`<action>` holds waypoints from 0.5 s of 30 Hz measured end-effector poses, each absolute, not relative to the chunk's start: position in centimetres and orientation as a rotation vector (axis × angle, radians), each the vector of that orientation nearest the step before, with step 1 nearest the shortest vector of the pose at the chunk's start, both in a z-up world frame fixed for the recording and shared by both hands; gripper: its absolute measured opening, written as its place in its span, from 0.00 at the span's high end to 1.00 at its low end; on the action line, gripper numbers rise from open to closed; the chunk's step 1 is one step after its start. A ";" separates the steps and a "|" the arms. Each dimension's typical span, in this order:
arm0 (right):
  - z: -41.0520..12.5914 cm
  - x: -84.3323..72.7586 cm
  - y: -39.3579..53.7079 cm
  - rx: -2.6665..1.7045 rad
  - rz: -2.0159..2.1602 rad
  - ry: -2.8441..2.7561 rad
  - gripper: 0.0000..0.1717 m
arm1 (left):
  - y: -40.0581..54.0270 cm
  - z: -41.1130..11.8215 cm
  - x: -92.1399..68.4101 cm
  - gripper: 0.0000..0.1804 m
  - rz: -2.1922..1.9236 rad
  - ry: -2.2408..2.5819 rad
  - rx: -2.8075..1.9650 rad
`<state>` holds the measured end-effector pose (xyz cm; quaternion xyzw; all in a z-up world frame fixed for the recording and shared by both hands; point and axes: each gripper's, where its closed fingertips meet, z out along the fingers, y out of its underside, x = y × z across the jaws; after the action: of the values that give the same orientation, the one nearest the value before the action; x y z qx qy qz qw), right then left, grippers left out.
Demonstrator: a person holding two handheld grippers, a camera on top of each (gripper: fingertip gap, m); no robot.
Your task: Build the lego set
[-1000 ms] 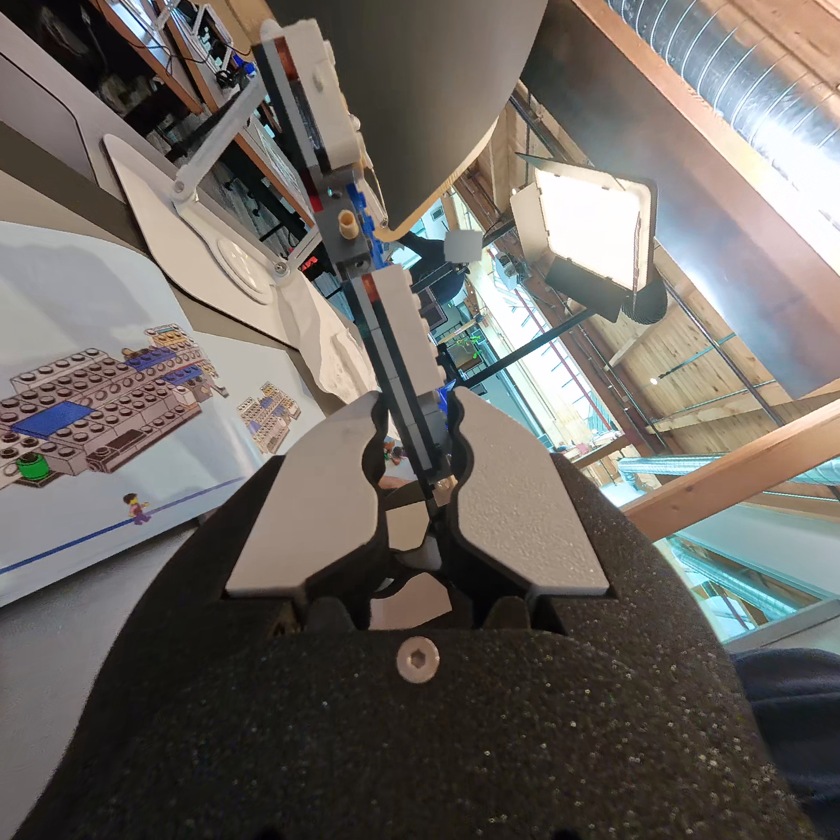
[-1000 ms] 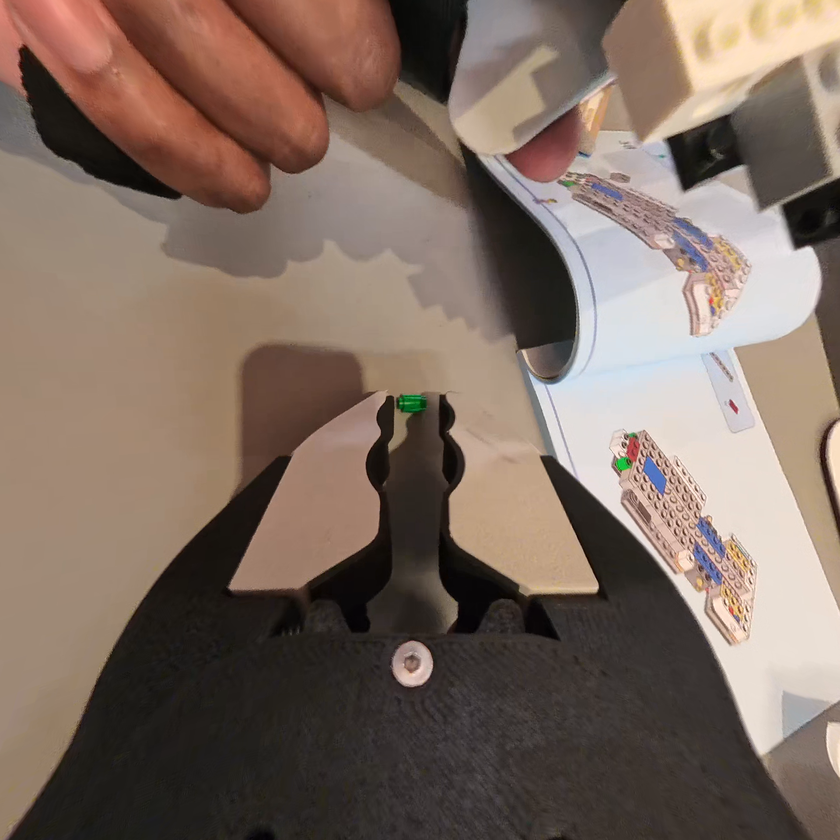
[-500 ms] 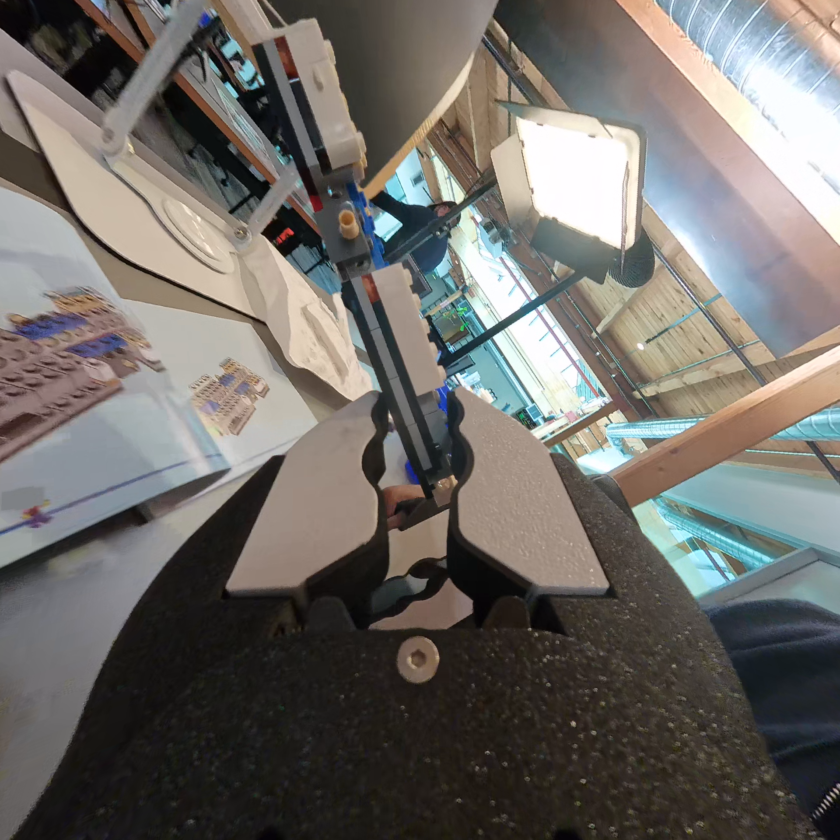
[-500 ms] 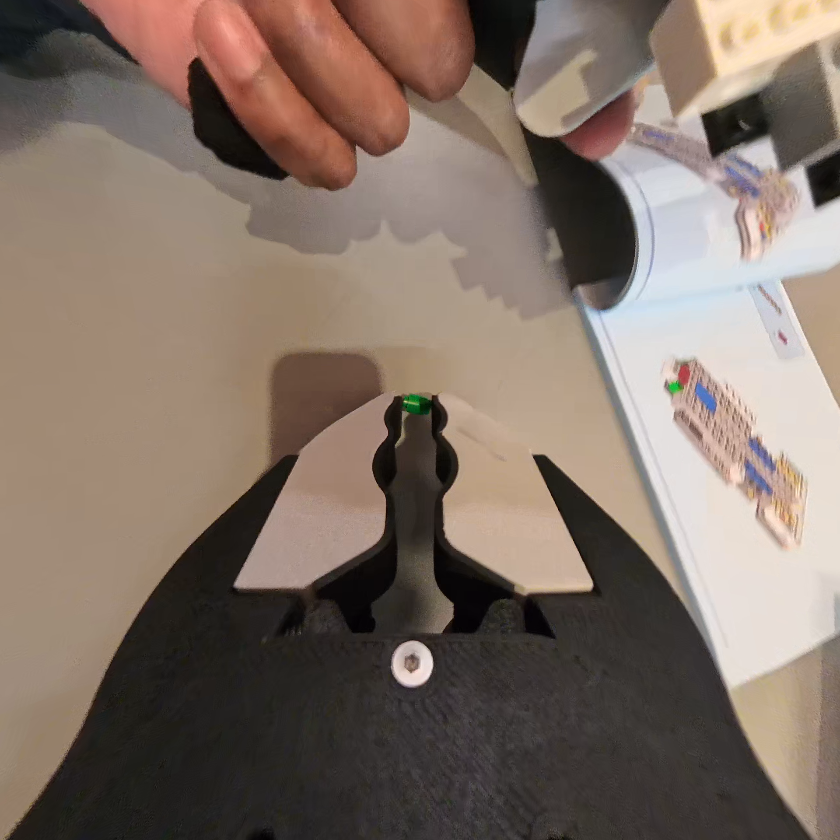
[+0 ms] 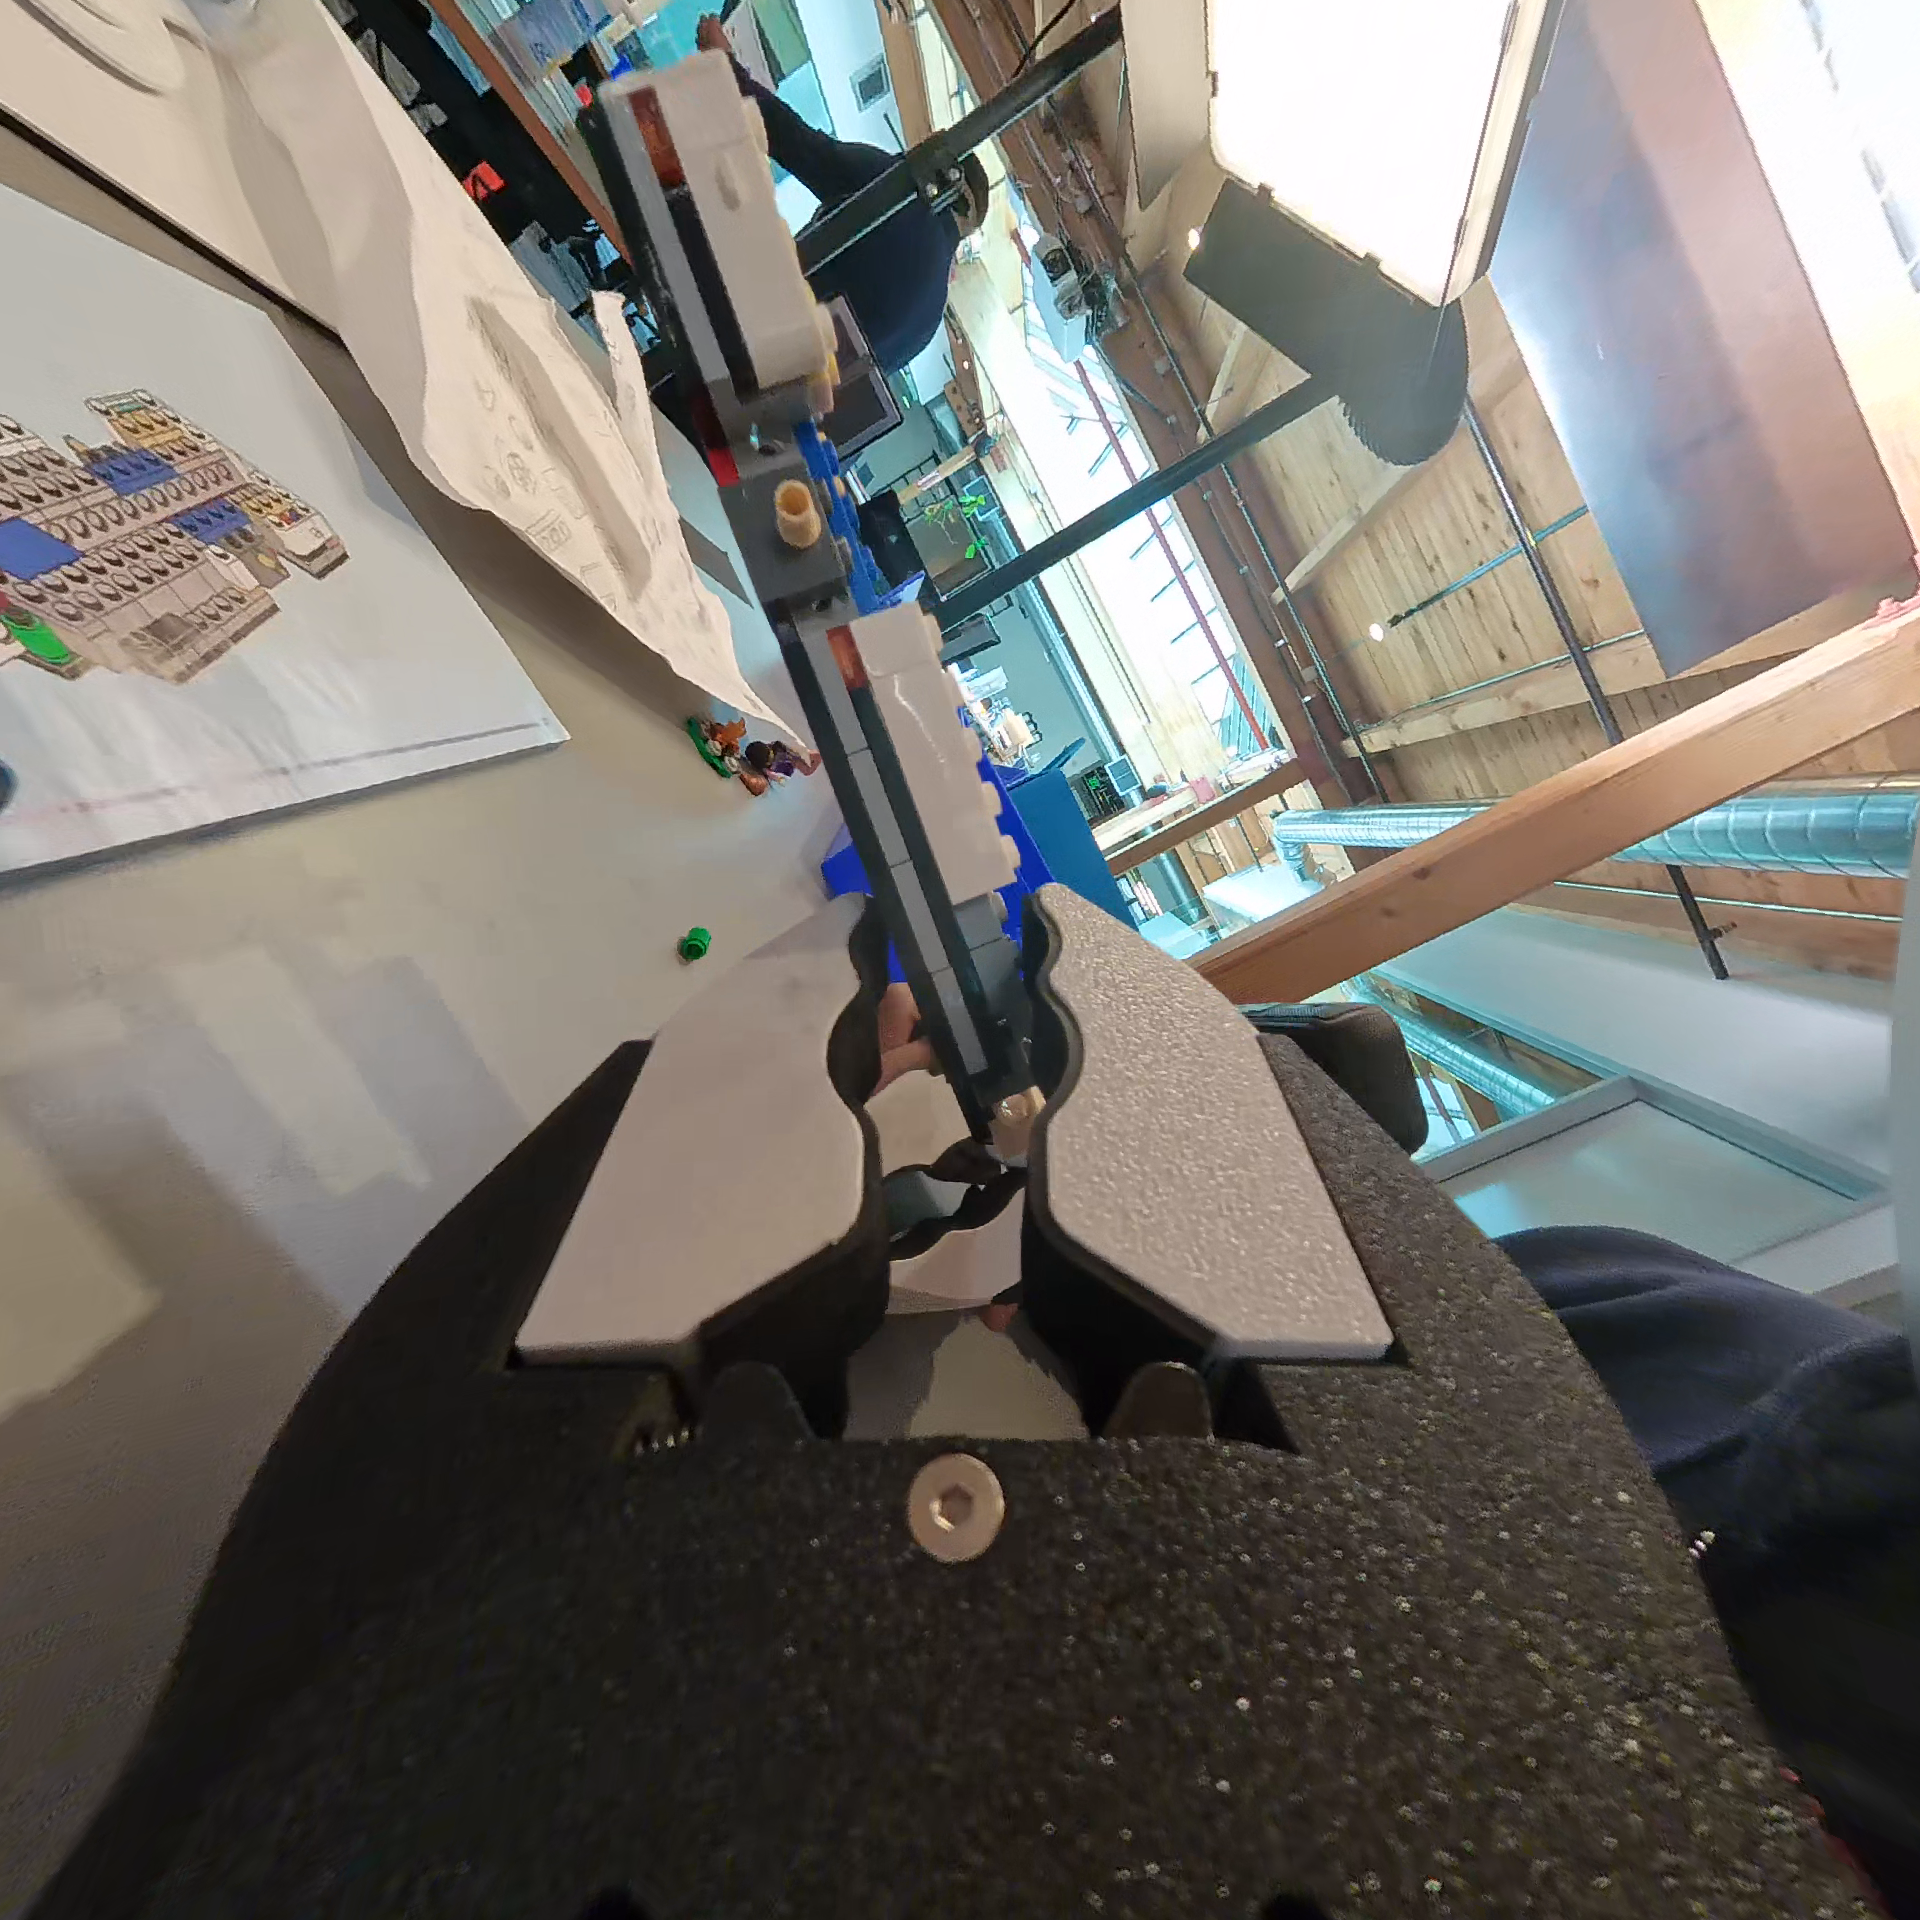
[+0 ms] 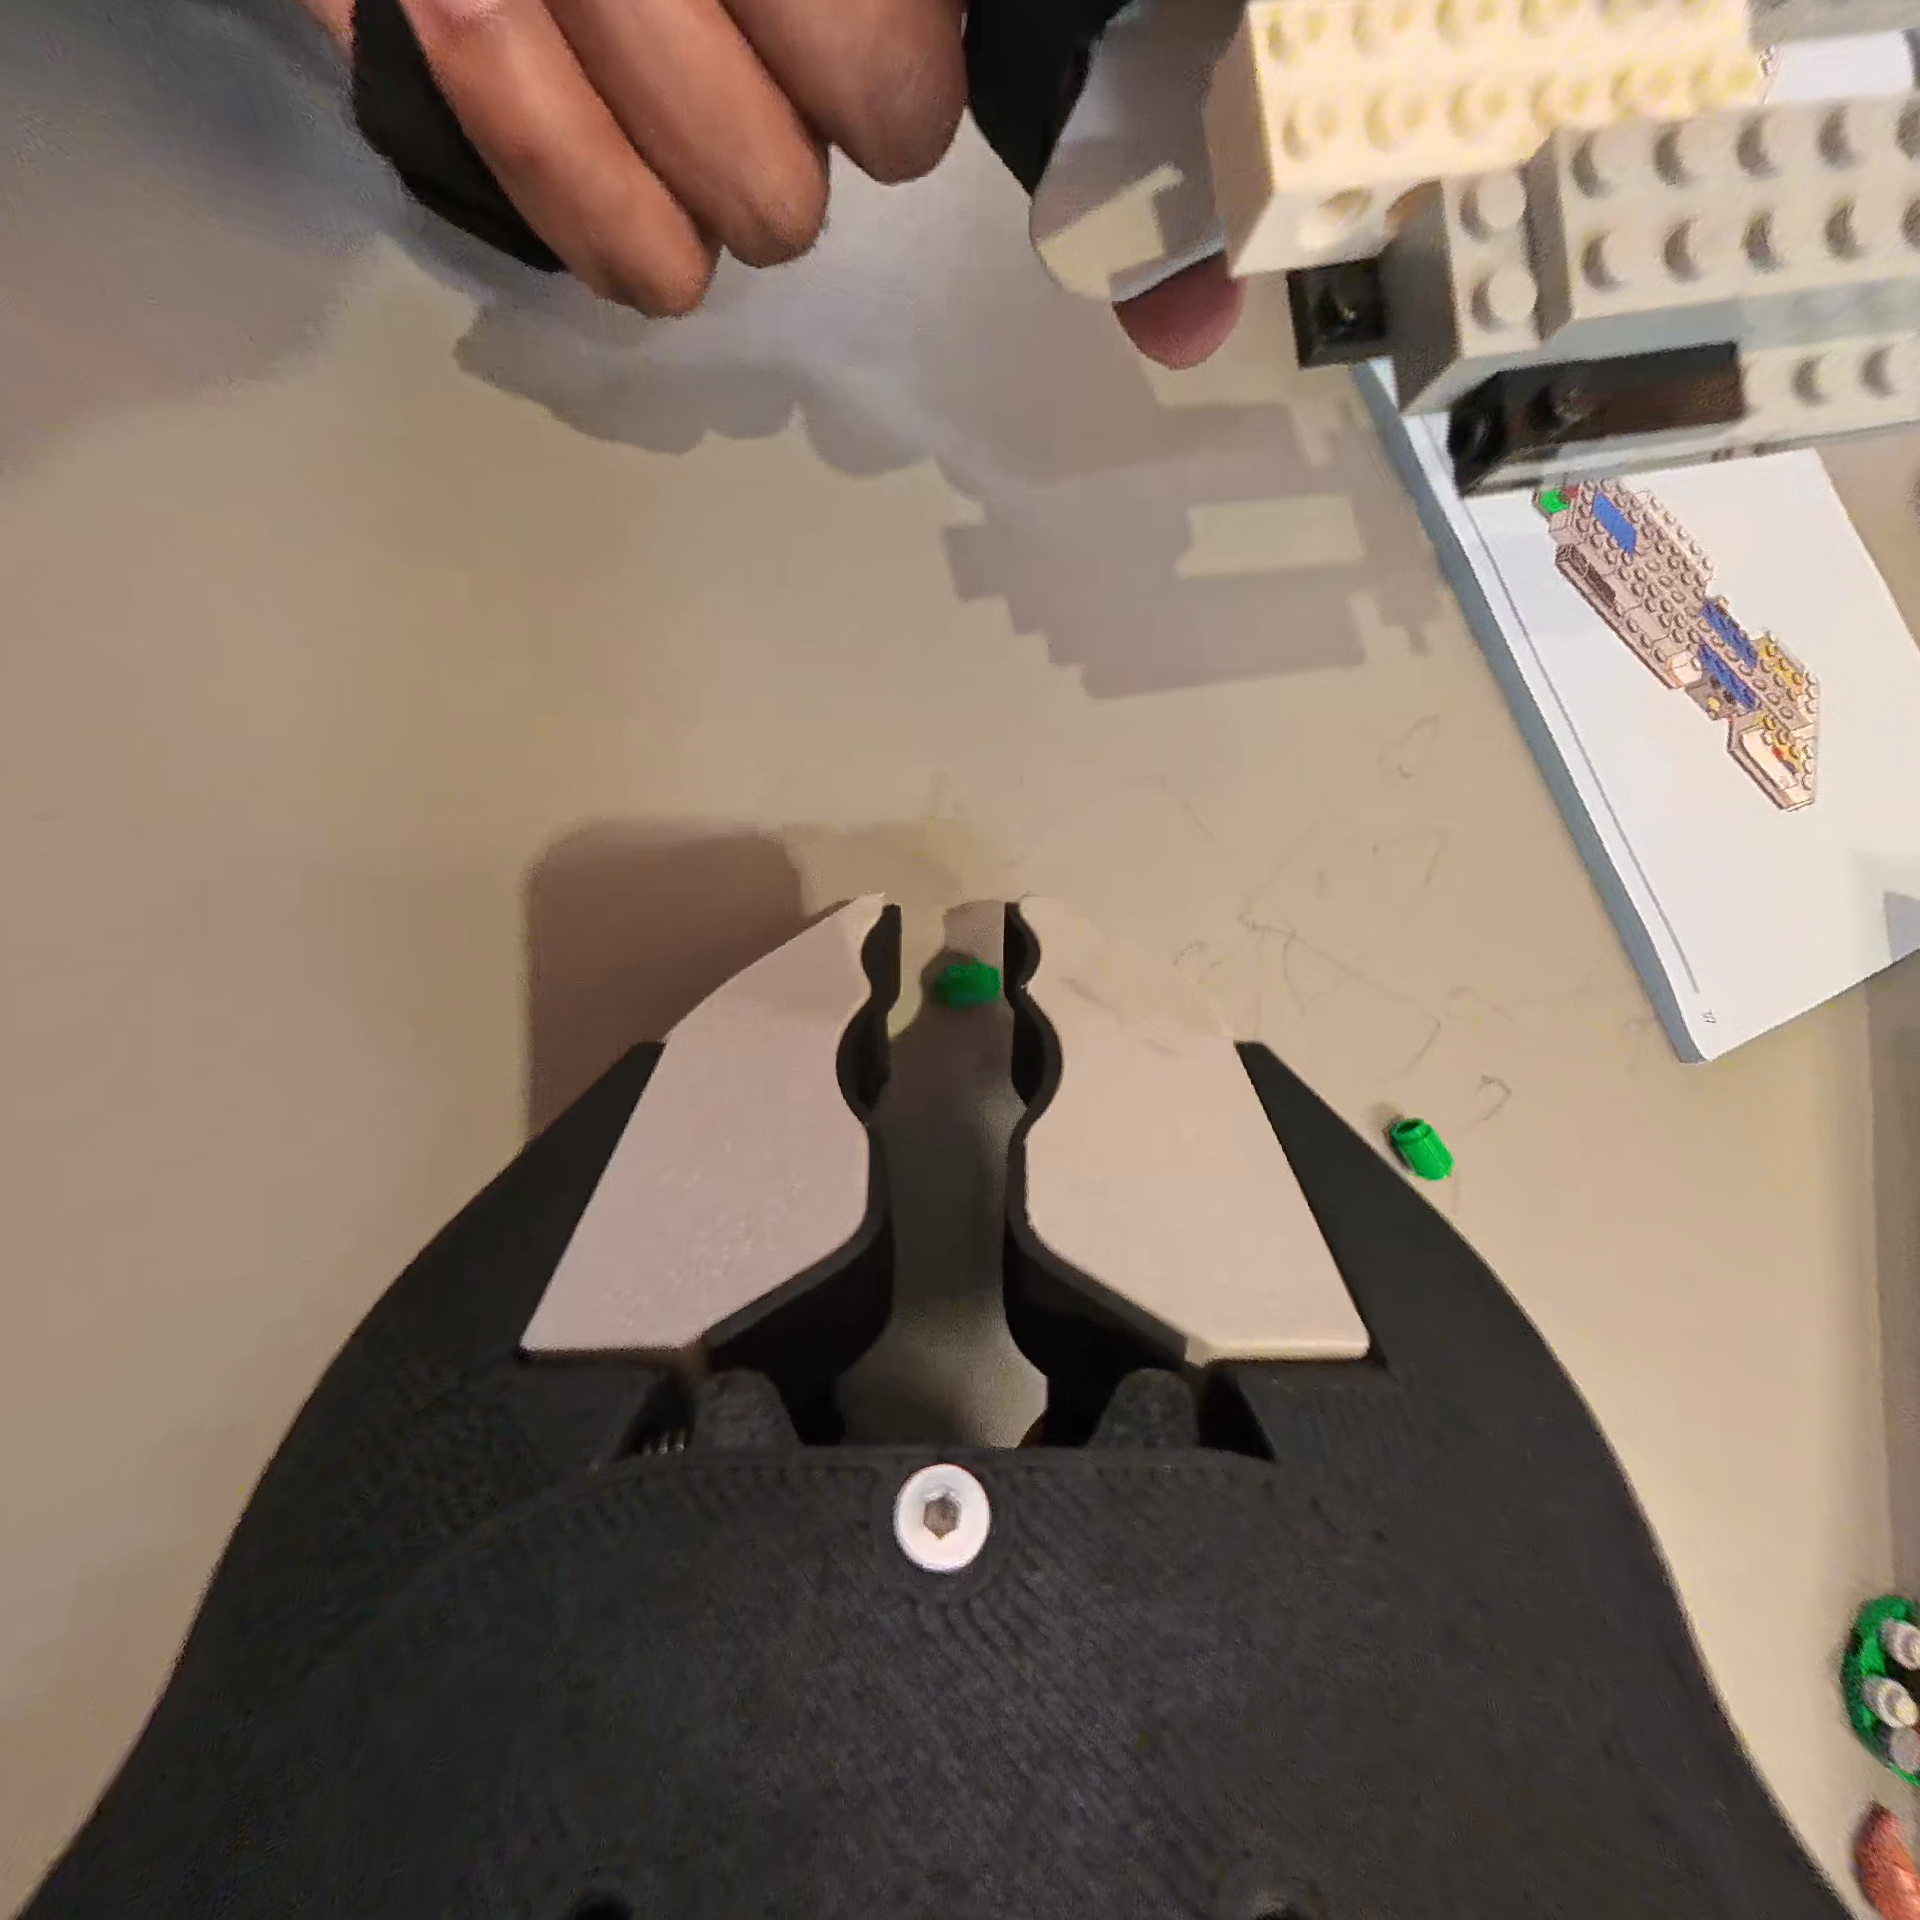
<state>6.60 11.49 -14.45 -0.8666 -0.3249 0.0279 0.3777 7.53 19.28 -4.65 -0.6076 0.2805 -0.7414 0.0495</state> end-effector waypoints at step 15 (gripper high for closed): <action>-14.1 10.1 7.2 -2.175 0.100 -0.715 0.88 | 19.1 -5.4 7.7 0.86 -2.259 0.871 -1.877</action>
<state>10.15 7.16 -14.12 -0.8646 -0.2844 0.0399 0.4123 7.67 19.07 -5.43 -0.6123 0.2840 -0.7369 0.0390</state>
